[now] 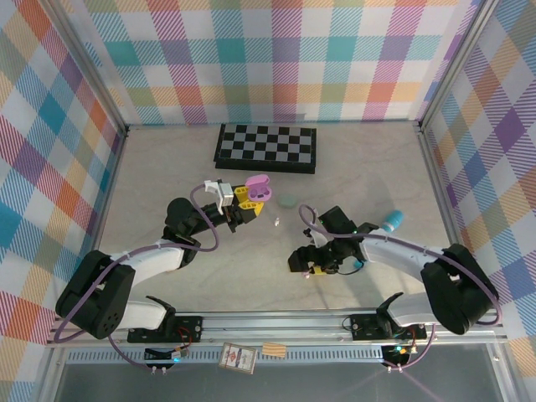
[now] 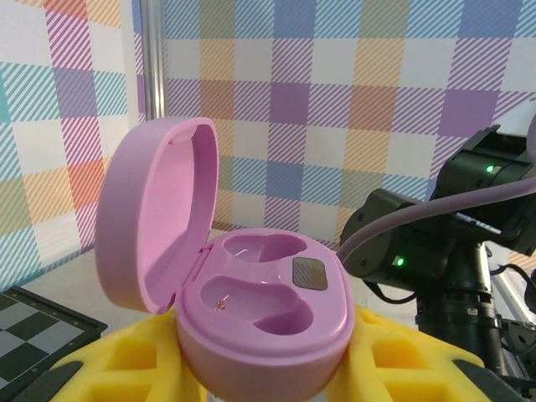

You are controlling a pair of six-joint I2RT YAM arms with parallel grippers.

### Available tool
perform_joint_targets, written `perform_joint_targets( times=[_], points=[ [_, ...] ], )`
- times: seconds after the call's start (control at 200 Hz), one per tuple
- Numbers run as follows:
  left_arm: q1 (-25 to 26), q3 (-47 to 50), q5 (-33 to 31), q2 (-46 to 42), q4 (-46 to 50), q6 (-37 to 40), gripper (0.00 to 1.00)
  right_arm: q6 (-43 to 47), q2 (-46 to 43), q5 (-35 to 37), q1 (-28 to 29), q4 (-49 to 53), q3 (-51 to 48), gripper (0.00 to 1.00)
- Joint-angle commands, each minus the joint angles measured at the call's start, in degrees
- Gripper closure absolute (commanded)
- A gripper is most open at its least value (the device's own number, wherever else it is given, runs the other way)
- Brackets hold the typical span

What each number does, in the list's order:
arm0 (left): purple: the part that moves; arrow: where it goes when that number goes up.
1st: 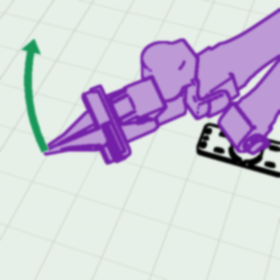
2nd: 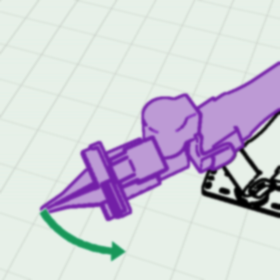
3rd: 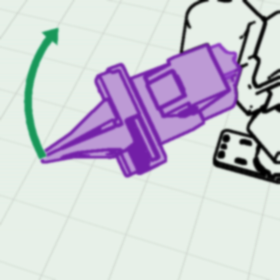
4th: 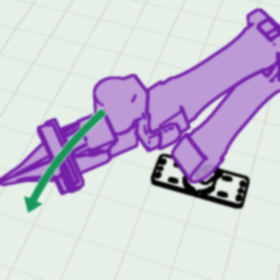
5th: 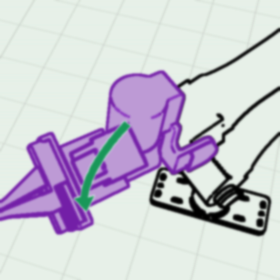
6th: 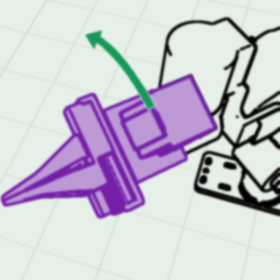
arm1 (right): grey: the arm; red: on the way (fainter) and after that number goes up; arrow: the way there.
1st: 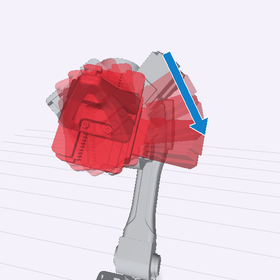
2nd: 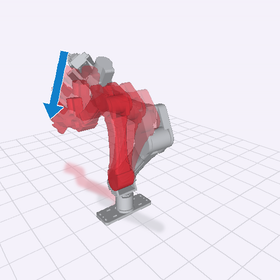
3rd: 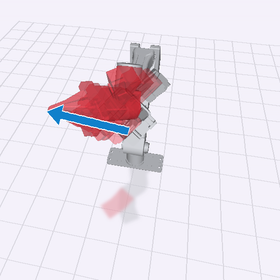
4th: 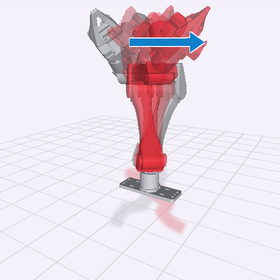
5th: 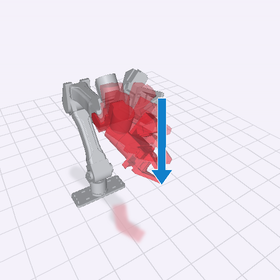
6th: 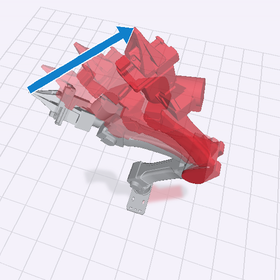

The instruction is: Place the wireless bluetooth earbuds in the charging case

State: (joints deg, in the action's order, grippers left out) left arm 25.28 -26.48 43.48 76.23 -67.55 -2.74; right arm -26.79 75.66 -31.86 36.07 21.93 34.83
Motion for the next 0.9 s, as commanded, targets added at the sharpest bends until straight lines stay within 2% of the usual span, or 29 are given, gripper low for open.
perform_joint_targets(
  times=[0.0,0.145,0.395,0.55,0.895],
  points=[
    [-0.6,-1.8,1.3,-0.4,-1.1,1.2,0.70,-0.8,-3.7,3.6,0.2,2.1,-0.2,0.10],
    [-0.6,-2.2,1.6,-0.1,-1.1,1.2,0.70,1.7,-3.3,6.8,0.2,2.0,1.6,0.10],
    [-0.6,-1.9,1.6,-0.3,-1.0,1.0,0.70,7.1,6.3,3.7,0.1,-2.5,4.9,0.10],
    [-0.6,-1.9,1.6,-1.3,0.8,1.6,0.70,8.1,8.5,1.7,0.1,-6.4,3.1,0.10],
    [-0.6,-2.5,2.1,-0.5,0.9,1.6,0.70,7.2,7.1,-2.0,0.2,-5.3,-1.2,0.22]
  ],
)
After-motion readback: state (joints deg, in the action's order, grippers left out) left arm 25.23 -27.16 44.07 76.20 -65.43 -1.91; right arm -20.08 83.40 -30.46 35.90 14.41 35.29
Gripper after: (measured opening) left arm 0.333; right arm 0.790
